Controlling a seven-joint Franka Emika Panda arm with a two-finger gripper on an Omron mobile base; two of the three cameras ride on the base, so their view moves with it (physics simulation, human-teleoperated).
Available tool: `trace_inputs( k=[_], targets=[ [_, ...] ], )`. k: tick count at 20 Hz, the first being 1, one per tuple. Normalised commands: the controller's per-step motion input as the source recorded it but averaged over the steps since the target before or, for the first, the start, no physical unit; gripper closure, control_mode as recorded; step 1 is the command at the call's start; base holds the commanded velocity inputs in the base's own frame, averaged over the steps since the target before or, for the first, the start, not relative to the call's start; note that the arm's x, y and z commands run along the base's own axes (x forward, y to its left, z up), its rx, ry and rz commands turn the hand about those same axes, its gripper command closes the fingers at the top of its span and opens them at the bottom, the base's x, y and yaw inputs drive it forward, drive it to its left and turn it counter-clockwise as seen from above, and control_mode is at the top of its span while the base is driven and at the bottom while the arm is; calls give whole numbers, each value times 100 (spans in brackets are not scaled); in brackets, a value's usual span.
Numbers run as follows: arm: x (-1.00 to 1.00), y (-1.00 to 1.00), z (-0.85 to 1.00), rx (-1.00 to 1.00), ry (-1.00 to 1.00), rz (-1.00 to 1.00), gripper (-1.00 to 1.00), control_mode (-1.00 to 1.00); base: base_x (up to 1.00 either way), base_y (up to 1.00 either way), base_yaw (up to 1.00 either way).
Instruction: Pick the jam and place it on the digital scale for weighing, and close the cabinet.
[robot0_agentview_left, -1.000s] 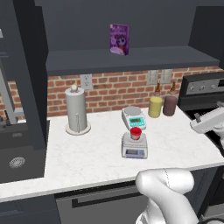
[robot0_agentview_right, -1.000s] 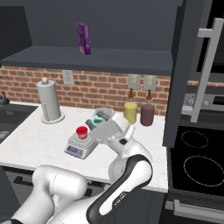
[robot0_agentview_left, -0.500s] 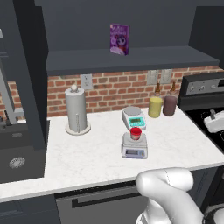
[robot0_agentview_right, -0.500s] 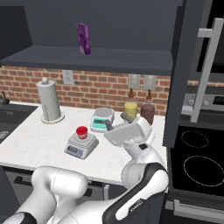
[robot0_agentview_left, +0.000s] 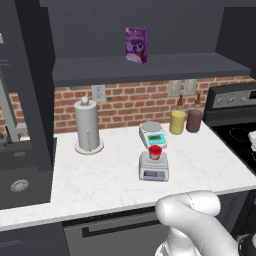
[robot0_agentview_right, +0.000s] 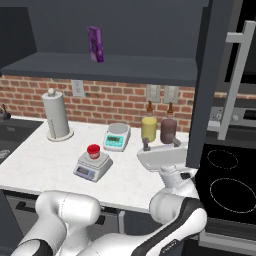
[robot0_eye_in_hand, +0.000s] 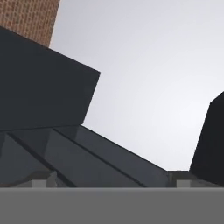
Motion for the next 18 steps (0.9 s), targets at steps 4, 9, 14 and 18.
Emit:
trace_inputs(
  k=[4, 9, 14, 18],
  targets=[
    [0, -52, 0, 10, 2, -6, -100, -100, 0, 0, 0],
    [-2, -68, 0, 13, 4, -4, -100, -100, 0, 0, 0],
    [0, -50, 1, 11, 18, -7, -100, -100, 0, 0, 0],
    [0, -41, -7, 3, 20, -7, -100, -100, 0, 0, 0]
  ],
)
